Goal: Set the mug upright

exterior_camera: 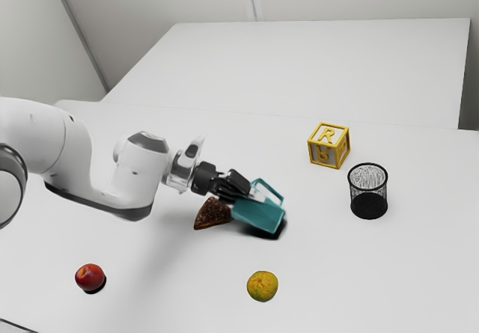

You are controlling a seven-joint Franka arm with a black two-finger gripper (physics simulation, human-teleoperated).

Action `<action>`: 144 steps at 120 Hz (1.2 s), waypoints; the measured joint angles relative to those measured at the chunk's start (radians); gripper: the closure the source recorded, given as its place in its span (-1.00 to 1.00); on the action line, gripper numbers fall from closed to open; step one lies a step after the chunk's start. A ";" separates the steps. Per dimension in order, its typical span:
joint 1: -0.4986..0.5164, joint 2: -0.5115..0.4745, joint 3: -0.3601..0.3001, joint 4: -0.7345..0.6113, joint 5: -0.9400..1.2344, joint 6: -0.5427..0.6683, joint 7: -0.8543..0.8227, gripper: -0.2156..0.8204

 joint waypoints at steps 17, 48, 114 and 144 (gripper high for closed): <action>0.000 -0.008 0.000 0.003 -0.013 -0.008 0.007 0.82; 0.000 -0.047 -0.013 0.194 0.320 0.080 -0.008 0.86; 0.010 -0.159 0.066 0.122 1.381 0.061 -0.562 0.88; 0.025 -0.177 0.088 0.034 1.391 0.162 -0.724 0.92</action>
